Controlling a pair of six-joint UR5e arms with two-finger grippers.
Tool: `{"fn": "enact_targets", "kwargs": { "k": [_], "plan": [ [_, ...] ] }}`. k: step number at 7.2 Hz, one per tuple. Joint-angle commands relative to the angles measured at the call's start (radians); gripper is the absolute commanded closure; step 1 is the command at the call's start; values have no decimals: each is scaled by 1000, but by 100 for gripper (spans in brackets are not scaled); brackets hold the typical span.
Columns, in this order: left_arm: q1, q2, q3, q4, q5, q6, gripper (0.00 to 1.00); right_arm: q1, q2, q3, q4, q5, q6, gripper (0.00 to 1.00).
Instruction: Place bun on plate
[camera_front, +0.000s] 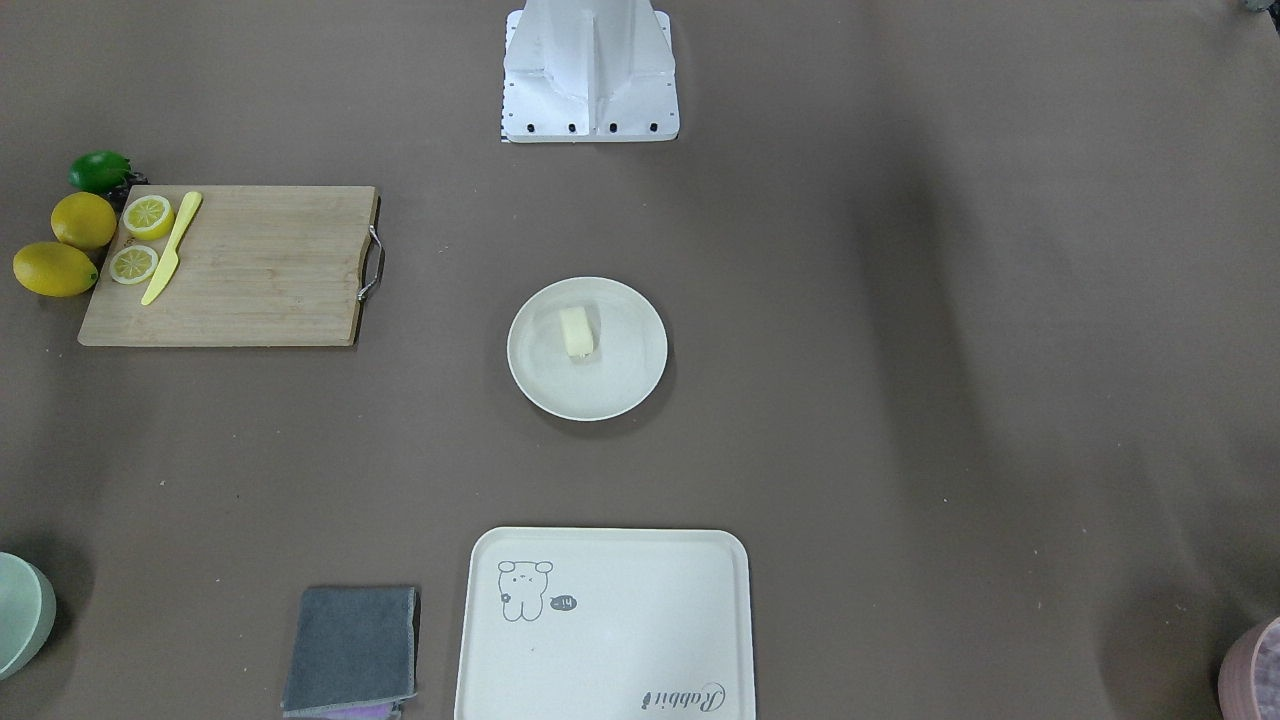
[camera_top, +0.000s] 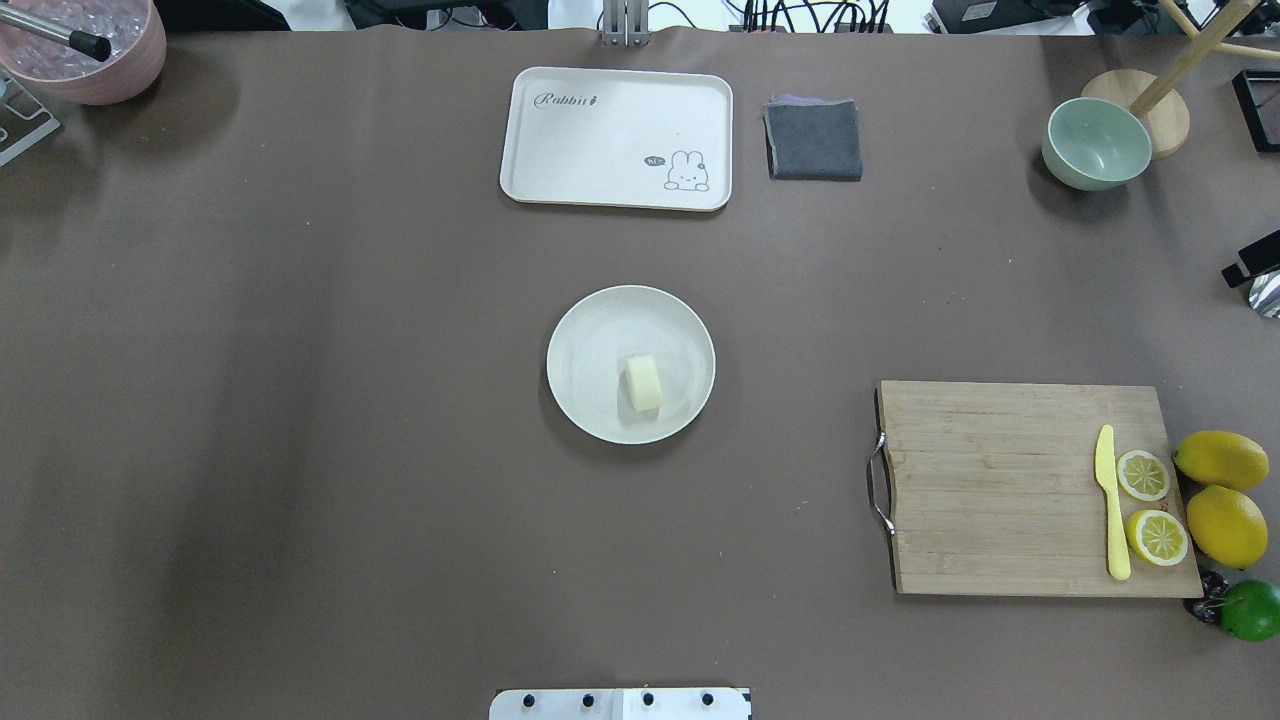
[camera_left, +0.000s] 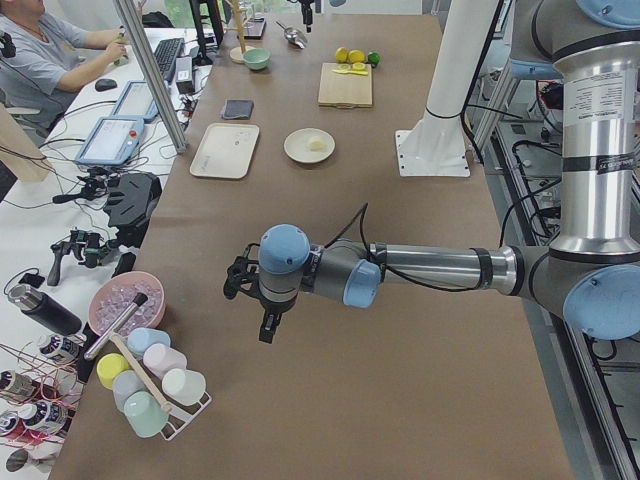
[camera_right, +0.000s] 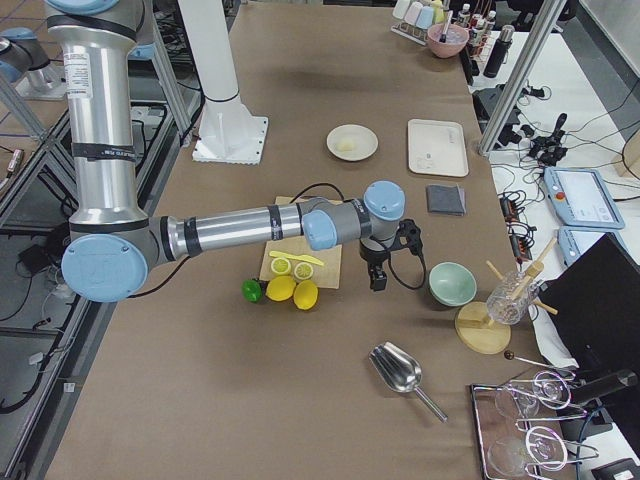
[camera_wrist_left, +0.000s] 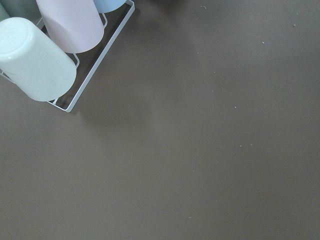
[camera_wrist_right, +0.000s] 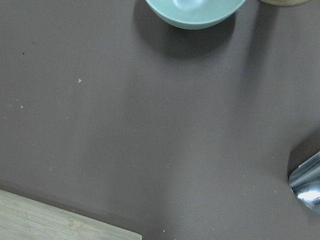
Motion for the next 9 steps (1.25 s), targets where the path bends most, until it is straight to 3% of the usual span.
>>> {"fn": "enact_targets", "kwargs": {
  "k": [1, 5, 9],
  "plan": [
    [-3, -6, -62, 146, 4, 13, 2, 0, -2, -2, 2, 0, 4, 0],
    [-6, 3, -43, 148, 10, 16, 2, 53, -8, -56, -4, 1, -118, 0],
    [-3, 4, -50, 145, 86, 18, 2, 112, -36, -53, -4, 1, -174, 0]
  ]
}}
